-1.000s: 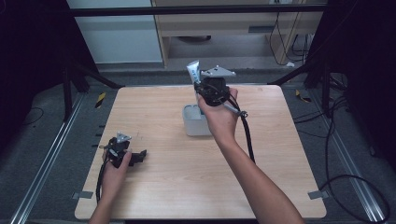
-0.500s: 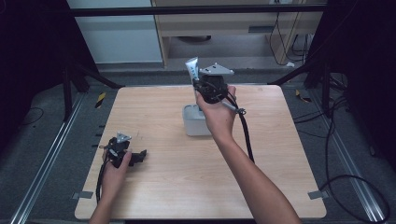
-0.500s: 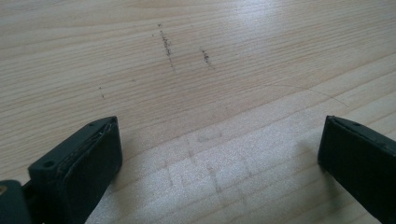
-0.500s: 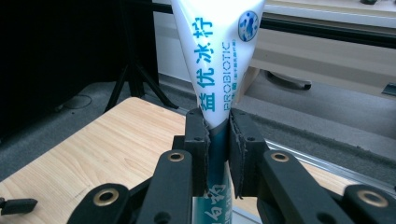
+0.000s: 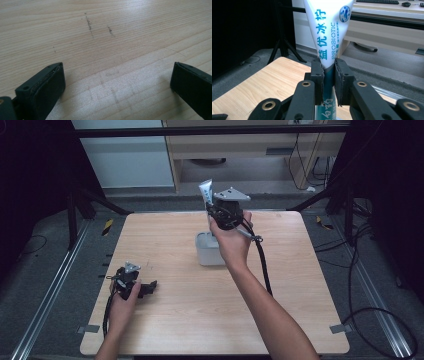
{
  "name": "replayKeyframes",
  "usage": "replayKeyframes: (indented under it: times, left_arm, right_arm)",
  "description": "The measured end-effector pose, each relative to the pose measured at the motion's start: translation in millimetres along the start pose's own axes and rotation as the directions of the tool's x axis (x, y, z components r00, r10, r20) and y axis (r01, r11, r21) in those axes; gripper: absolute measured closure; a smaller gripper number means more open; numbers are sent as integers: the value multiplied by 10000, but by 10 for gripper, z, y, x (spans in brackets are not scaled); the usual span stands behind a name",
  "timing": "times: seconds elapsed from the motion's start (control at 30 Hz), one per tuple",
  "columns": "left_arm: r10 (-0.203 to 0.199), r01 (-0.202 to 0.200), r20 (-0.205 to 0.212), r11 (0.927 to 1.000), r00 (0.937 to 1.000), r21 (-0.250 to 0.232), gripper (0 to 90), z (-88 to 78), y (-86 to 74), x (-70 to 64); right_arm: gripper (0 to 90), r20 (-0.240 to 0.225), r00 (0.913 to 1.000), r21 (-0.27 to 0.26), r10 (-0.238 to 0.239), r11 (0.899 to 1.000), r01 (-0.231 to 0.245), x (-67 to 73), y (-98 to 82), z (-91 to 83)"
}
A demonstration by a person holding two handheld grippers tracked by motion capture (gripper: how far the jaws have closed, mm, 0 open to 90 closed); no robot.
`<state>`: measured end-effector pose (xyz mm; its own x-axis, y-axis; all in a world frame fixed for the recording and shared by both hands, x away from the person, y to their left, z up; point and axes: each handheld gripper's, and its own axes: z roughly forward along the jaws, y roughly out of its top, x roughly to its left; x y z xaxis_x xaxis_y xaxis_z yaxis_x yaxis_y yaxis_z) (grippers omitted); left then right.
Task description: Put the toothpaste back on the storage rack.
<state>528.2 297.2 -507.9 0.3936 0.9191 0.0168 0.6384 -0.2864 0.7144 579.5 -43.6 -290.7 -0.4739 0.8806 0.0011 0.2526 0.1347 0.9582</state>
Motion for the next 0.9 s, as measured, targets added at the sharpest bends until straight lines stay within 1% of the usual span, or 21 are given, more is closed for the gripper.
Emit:
replayKeyframes:
  times: [0.23,0.43,0.63,0.73,0.9]
  left_arm:
    - [-4,4,1,10000,10000,1,0,0,0,0]
    - [-13,13,-5,10000,10000,0,0,0,0,-1]
    - [-13,13,2,10000,10000,-1,0,0,0,-1]
    - [-13,13,0,10000,10000,2,0,0,0,-1]
    - [-16,16,-1,10000,10000,-1,0,0,0,-1]
  right_arm:
    - [789,96,9999,-41,53,10000,-53,-44,-6,4]
    - [789,128,9997,-68,214,9997,-214,-100,-10,25]
    - [789,177,9996,-145,236,9996,-233,-115,-14,25]
    - [789,286,9994,-206,195,9996,-189,-127,-19,29]
    - [789,343,9993,-179,173,9997,-167,-148,-39,54]
